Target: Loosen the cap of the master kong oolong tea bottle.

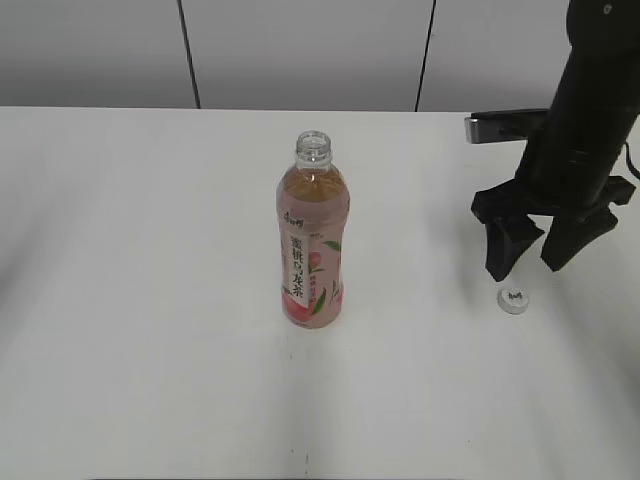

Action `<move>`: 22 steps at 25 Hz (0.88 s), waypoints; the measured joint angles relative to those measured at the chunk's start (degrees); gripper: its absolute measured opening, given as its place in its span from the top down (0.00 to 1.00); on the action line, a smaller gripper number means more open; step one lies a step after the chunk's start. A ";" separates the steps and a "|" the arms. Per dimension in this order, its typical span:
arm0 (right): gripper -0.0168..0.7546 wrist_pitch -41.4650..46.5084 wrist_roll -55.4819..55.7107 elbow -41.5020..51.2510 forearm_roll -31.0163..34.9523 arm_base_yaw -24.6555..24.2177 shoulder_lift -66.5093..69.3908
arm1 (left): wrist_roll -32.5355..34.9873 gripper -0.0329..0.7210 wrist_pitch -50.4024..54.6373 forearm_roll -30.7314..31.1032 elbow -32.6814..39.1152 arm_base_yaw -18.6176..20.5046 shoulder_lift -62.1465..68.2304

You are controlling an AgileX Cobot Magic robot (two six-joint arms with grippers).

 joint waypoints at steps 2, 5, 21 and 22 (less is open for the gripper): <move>0.30 -0.93 0.49 2.41 0.11 0.00 -2.64 | 3.78 0.19 9.05 -3.46 -1.04 -1.03 -3.18; 0.30 -2.48 1.15 6.67 0.13 0.00 -7.28 | 9.77 0.19 19.94 -9.99 -1.94 -1.32 -7.94; 0.30 0.65 2.81 25.32 -0.33 0.00 -45.91 | 22.51 0.20 45.01 -9.95 -1.50 -1.38 -32.32; 0.30 0.65 3.13 26.96 -0.47 0.00 -49.14 | 22.62 0.20 43.78 -9.83 -0.67 -1.38 -33.95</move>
